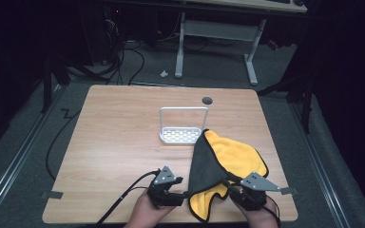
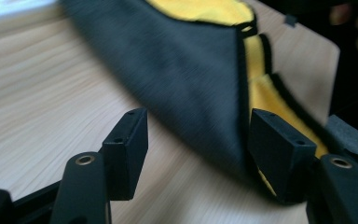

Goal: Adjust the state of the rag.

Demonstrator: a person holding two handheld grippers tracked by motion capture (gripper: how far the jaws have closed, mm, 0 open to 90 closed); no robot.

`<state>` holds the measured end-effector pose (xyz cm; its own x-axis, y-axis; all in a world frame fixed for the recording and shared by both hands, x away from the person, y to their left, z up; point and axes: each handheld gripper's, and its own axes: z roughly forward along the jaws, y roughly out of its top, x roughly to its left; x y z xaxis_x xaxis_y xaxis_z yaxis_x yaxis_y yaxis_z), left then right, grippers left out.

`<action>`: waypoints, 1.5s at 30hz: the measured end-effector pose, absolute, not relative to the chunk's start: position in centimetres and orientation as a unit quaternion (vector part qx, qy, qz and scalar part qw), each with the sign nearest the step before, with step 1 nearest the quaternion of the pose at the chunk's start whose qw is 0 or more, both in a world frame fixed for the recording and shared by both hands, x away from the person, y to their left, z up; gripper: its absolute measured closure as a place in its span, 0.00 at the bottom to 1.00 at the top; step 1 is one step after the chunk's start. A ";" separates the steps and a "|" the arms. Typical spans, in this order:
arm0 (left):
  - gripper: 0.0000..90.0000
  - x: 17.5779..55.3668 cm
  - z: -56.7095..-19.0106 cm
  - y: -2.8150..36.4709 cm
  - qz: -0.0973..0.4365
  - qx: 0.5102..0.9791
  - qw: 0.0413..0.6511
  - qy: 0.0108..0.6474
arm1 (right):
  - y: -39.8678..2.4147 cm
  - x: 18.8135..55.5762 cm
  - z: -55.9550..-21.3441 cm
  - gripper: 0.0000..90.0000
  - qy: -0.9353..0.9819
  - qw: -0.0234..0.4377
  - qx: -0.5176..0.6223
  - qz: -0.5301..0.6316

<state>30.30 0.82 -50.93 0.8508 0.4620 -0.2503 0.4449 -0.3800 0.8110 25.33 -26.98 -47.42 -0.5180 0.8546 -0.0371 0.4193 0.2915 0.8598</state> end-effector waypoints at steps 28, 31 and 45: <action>0.94 29.9 -52.1 11.1 0.085 0.850 0.408 0.322 | -29.1 27.1 -50.1 0.77 0.753 0.256 0.471 0.382; 0.93 30.5 -52.3 13.1 0.081 0.843 0.408 0.339 | -28.4 27.1 -50.4 0.77 0.760 0.250 0.467 0.377; 0.87 32.8 -53.4 18.6 0.091 0.796 0.413 0.434 | -26.8 31.1 -50.5 0.83 0.748 0.276 0.485 0.359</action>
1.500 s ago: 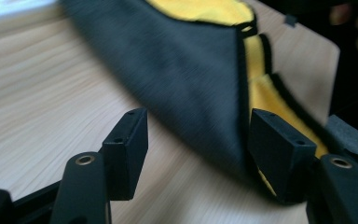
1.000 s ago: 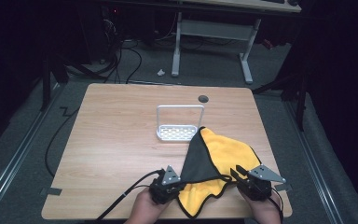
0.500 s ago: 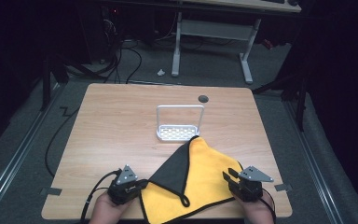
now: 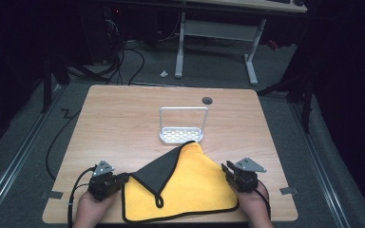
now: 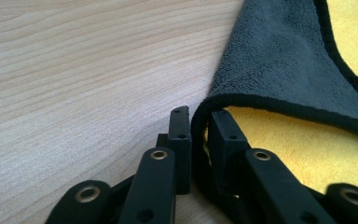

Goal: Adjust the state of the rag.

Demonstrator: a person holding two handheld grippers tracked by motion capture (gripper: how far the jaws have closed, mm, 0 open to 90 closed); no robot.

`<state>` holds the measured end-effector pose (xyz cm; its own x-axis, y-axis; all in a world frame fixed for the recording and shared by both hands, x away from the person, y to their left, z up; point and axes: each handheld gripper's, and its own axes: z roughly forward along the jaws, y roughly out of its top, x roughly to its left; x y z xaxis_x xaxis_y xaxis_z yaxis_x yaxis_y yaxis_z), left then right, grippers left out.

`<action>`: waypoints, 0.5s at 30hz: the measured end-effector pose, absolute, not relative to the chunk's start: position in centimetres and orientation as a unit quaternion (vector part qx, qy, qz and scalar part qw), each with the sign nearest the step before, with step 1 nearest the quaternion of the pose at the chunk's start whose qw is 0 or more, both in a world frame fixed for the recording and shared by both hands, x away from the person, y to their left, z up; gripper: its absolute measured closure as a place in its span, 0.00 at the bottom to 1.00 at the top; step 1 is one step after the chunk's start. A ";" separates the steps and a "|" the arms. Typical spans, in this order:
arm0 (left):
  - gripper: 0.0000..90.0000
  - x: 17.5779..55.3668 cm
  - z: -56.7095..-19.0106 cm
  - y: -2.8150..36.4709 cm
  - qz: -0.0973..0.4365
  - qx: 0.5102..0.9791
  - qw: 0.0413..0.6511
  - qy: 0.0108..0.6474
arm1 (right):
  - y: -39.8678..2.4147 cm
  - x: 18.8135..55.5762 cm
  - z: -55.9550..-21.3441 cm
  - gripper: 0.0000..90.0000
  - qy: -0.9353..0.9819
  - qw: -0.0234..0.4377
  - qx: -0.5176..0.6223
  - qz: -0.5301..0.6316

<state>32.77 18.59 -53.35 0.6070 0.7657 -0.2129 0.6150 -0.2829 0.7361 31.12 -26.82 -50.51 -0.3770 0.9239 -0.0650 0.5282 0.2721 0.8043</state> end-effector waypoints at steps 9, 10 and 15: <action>0.84 32.8 -53.4 18.4 0.084 0.796 0.419 0.429 | -24.9 33.0 -51.1 0.81 0.778 0.233 0.470 0.345; 0.84 32.8 -53.4 18.4 0.083 0.796 0.419 0.429 | -24.5 32.7 -50.9 0.81 0.782 0.232 0.461 0.350; 0.82 32.7 -53.4 18.3 0.083 0.796 0.418 0.429 | -21.4 30.0 -51.1 0.79 0.809 0.221 0.413 0.356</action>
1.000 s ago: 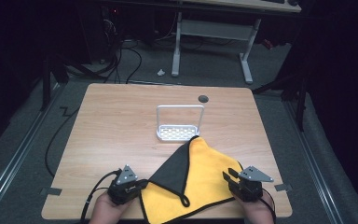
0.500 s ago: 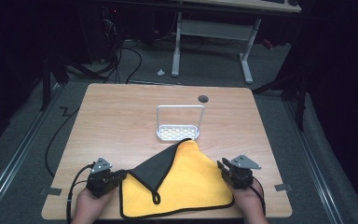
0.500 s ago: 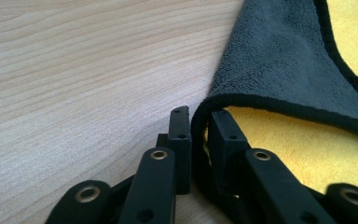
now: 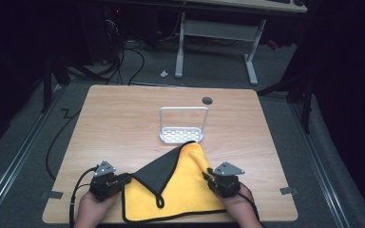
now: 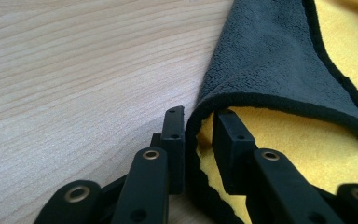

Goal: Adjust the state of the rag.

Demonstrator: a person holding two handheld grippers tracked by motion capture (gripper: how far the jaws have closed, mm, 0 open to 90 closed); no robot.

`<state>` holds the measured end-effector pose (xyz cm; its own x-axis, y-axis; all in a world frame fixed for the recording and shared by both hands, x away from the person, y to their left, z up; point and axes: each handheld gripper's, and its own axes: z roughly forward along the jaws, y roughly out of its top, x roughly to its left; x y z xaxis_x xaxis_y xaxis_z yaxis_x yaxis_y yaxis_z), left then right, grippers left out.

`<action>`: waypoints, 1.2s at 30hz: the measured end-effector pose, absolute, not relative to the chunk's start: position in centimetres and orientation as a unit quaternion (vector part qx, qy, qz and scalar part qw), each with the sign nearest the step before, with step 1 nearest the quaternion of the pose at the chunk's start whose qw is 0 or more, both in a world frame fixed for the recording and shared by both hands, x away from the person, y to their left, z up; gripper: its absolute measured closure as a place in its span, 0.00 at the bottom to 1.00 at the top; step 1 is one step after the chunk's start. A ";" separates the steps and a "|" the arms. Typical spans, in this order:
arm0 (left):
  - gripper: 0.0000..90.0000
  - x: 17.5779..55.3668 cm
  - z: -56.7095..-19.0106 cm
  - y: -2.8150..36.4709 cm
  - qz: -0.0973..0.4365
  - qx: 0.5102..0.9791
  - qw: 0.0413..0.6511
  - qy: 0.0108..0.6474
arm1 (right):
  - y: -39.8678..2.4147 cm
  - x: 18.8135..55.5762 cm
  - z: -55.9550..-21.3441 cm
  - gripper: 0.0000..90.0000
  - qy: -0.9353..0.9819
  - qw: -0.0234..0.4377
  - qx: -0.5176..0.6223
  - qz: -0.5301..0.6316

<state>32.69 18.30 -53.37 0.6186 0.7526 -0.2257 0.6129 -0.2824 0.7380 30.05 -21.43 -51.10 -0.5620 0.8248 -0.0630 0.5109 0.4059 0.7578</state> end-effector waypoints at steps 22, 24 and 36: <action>0.80 32.7 -53.5 18.5 0.077 0.793 0.424 0.431 | -24.3 32.8 -49.6 0.60 0.753 0.214 0.492 0.380; 0.80 32.7 -53.5 18.5 0.075 0.792 0.426 0.431 | -23.8 33.4 -50.6 0.61 0.760 0.197 0.496 0.371; 0.80 32.7 -53.5 18.4 0.075 0.793 0.425 0.430 | -19.6 29.4 -48.0 0.96 0.799 0.269 0.388 0.371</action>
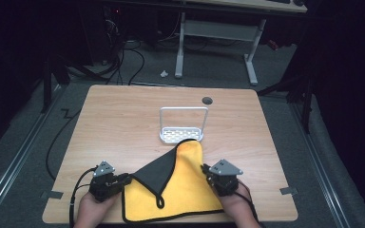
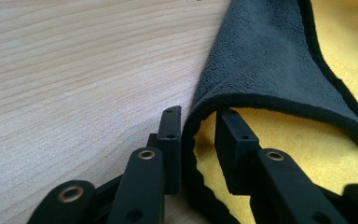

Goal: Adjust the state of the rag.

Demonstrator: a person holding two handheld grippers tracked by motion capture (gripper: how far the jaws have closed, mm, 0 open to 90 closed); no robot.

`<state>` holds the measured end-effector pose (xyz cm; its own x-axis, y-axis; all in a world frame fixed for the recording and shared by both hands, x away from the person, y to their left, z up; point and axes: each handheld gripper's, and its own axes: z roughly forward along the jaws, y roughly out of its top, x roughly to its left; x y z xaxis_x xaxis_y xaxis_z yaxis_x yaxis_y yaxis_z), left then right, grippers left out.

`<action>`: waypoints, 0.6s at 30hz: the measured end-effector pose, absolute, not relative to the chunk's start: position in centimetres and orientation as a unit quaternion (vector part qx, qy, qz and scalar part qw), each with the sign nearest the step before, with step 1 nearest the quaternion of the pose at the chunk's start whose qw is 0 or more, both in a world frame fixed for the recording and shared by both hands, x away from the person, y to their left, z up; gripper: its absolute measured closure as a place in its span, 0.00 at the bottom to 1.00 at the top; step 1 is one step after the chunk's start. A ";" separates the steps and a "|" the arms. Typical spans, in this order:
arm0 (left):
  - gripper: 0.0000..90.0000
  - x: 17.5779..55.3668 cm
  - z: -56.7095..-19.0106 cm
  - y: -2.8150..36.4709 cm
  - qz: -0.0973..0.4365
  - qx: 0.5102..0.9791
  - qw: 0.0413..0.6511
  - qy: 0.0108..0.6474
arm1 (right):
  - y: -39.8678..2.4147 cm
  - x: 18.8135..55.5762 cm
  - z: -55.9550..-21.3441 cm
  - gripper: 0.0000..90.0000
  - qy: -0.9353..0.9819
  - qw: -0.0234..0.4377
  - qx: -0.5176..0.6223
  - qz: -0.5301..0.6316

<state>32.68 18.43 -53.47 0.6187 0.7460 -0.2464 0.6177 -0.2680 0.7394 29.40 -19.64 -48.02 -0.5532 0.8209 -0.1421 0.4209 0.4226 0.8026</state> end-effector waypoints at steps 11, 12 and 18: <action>0.80 32.6 -53.5 18.5 0.074 0.791 0.427 0.431 | -15.0 25.4 -48.2 0.73 0.836 0.192 0.322 0.401; 0.80 32.6 -53.5 18.5 0.075 0.792 0.427 0.431 | -15.6 25.6 -47.7 0.73 0.828 0.203 0.330 0.406; 0.80 32.6 -53.5 18.4 0.075 0.792 0.426 0.430 | -17.9 30.2 -49.6 0.54 0.809 0.195 0.413 0.369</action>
